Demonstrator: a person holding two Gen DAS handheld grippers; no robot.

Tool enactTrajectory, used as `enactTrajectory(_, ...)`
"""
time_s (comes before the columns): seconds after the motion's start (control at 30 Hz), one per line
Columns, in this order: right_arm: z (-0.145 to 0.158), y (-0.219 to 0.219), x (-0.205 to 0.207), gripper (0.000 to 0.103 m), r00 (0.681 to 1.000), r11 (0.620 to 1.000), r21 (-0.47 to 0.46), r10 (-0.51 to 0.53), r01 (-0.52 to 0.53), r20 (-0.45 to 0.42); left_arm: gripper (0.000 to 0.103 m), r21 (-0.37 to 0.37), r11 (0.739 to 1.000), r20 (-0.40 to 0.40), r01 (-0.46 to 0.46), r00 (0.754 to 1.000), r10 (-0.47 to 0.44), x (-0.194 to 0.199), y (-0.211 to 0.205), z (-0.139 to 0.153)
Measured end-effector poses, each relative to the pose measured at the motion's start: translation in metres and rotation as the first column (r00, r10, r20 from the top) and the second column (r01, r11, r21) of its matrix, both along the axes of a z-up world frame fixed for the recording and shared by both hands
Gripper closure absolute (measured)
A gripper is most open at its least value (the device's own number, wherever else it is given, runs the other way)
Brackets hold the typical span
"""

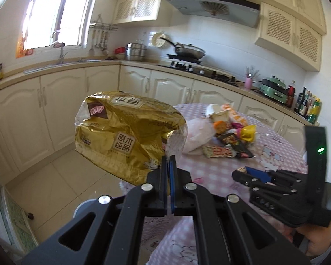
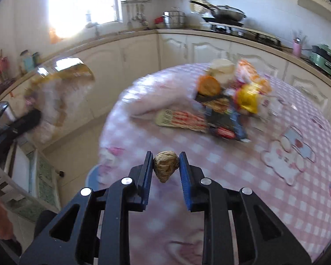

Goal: Collect trash
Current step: 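Carry both items over the blue bin and open both grippers to drop them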

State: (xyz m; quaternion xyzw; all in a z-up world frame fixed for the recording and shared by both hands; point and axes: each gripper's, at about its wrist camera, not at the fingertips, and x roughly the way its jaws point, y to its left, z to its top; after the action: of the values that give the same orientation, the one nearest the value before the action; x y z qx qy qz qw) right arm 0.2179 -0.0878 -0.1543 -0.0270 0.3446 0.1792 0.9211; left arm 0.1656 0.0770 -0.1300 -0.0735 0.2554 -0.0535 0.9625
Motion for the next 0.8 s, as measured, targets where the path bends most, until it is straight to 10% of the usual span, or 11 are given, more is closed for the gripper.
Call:
enactTrajectory(0.4, -0.041, 0.166, 0.041, 0.080, 0.937, 0.942, 0.058, 0.335, -0.330, -0.102, 0.101, -0.040, 0.962, -0.278, -0.269, 0.928, 0.248, 0.034, 0.136, -0.096)
enactTrajectory(0.67, -0.123, 0.226, 0.096, 0.080, 0.912, 0.942, 0.051, 0.335, -0.333, -0.239, 0.100, -0.043, 0.946, -0.461, -0.322, 0.846, 0.267, 0.094, 0.189, -0.189)
enactTrajectory(0.8, -0.150, 0.238, 0.114, 0.080, 0.911, 0.949, 0.042, 0.311, -0.312, -0.271, 0.079, -0.073, 0.934, -0.479, -0.349, 0.834, 0.274, 0.116, 0.205, -0.214)
